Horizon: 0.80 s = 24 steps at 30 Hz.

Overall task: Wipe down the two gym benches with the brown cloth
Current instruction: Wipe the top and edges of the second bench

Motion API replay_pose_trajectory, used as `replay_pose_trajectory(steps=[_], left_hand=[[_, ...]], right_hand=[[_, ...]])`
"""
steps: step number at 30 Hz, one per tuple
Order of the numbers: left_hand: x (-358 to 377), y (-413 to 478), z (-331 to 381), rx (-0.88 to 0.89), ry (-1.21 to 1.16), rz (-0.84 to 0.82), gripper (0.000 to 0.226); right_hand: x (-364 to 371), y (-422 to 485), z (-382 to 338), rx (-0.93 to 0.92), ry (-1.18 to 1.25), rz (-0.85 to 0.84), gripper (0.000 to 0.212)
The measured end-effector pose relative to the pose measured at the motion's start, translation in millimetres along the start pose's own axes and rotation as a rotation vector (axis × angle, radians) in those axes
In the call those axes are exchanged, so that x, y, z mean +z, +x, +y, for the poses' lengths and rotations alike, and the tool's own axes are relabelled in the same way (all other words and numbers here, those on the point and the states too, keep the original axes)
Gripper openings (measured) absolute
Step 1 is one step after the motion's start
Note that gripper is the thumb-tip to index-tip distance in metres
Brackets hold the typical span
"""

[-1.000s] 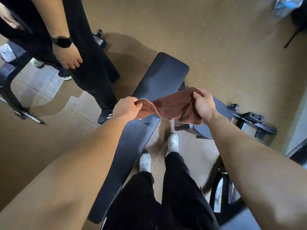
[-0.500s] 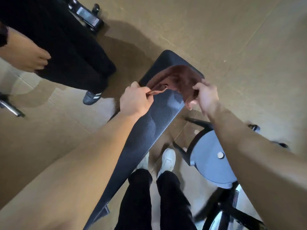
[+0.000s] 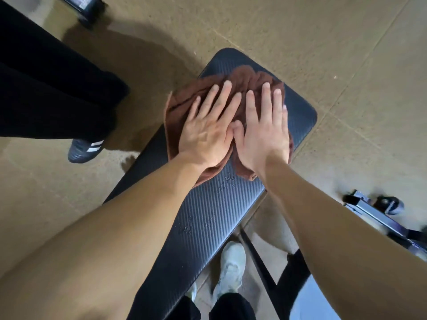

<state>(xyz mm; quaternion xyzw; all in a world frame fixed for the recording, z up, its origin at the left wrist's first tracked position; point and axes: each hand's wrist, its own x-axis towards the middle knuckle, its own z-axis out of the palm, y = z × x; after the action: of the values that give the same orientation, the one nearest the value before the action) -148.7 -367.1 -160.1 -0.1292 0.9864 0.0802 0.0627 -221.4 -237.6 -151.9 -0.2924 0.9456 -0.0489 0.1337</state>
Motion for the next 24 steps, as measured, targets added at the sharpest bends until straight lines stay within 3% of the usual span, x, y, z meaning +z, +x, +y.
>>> replay_pose_trajectory(steps=[6,10,15,18,20,24], left_hand=[[-8.4,29.1,-0.2,-0.006,-0.046,0.026,0.054],[-5.9,-33.8,11.3,-0.022,-0.118,0.002,0.054],[-7.6,-130.5,-4.2,0.075,-0.103,-0.121,0.051],[-19.5,-90.5,-22.8,0.209,0.001,-0.176,0.053],[-21.1,-35.7,-25.2,0.261,0.032,-0.127,0.053],[-16.1,37.8,-11.6,0.169,0.018,-0.036,0.055]], right_hand=[[-10.2,29.6,7.8,0.013,0.022,0.03,0.067],[-3.6,-19.0,-9.3,0.044,0.047,0.01,0.065],[8.8,-90.7,-23.3,-0.214,-0.058,-0.196,0.064],[2.4,-60.3,-5.8,-0.257,-0.121,-0.159,0.067],[-2.9,-27.8,6.5,-0.147,-0.13,-0.082,0.067],[-13.0,26.2,25.2,0.008,-0.044,0.019,0.068]])
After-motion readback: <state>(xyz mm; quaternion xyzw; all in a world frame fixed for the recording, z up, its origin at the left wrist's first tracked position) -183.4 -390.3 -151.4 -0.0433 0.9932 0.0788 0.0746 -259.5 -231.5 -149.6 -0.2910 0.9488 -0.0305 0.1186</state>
